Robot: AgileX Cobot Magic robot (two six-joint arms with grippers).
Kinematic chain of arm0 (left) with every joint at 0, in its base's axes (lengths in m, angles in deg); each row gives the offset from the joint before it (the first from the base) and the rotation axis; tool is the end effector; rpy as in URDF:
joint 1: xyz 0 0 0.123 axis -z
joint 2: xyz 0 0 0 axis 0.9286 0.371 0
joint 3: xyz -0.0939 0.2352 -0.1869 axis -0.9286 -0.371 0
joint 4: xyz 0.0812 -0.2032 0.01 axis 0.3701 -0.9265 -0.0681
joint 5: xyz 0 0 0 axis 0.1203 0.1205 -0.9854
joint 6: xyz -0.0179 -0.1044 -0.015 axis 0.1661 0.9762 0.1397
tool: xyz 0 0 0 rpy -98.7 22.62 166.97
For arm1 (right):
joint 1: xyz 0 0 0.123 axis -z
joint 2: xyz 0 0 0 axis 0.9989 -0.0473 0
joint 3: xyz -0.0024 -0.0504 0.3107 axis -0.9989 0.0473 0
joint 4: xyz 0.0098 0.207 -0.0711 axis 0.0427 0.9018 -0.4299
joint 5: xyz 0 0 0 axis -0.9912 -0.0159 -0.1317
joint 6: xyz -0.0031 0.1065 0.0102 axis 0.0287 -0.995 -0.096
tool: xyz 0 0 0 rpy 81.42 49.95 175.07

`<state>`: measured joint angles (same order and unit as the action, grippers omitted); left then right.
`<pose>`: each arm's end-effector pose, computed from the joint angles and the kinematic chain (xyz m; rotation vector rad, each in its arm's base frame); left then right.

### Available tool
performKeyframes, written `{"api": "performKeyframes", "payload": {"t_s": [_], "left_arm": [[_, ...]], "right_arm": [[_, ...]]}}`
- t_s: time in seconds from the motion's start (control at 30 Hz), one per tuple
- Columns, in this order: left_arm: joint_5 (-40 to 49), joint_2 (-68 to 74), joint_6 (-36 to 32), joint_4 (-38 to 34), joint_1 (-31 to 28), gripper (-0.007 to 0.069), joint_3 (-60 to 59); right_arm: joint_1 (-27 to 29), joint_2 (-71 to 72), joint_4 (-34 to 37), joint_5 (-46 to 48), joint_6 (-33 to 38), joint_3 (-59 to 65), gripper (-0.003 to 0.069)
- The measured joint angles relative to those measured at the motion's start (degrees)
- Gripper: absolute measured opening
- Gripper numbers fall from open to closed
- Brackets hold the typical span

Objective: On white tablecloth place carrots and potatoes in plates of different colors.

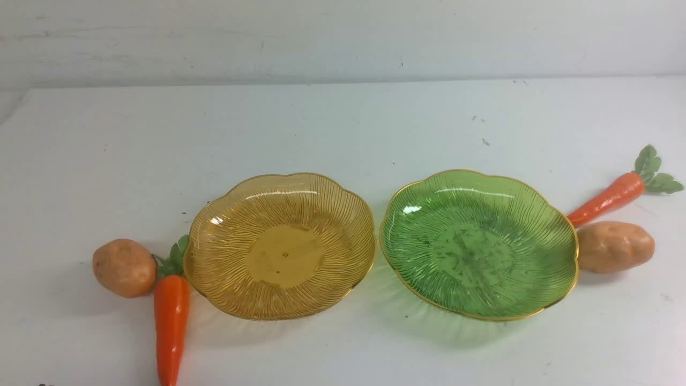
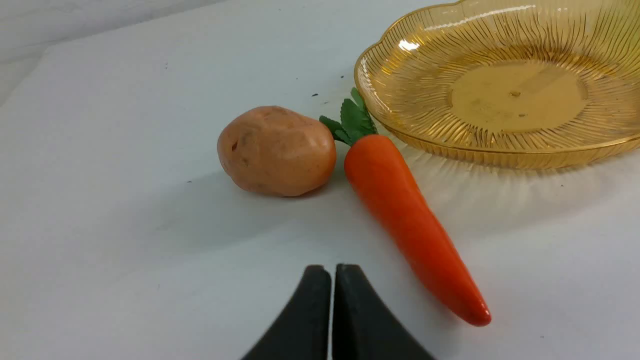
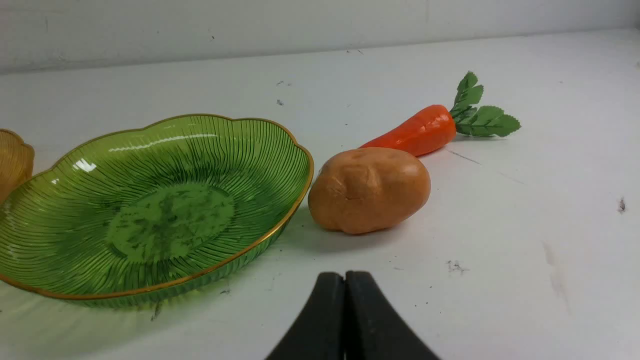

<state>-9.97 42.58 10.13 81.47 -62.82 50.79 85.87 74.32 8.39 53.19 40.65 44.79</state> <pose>0.0044 0.0000 0.1660 0.2086 1.8603 0.0282 0.0044 0.0002 0.1658 0.0865 1.8818 0.0971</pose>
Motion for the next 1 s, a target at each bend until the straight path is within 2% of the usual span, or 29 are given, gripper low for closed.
{"api": "performKeyframes", "payload": {"t_s": [1.0], "left_arm": [[-0.6,0.0,1.2,0.0,0.0,-0.0003,0.0]], "right_arm": [[0.0,0.0,0.0,0.0,0.0,0.0,-0.0015]]}}
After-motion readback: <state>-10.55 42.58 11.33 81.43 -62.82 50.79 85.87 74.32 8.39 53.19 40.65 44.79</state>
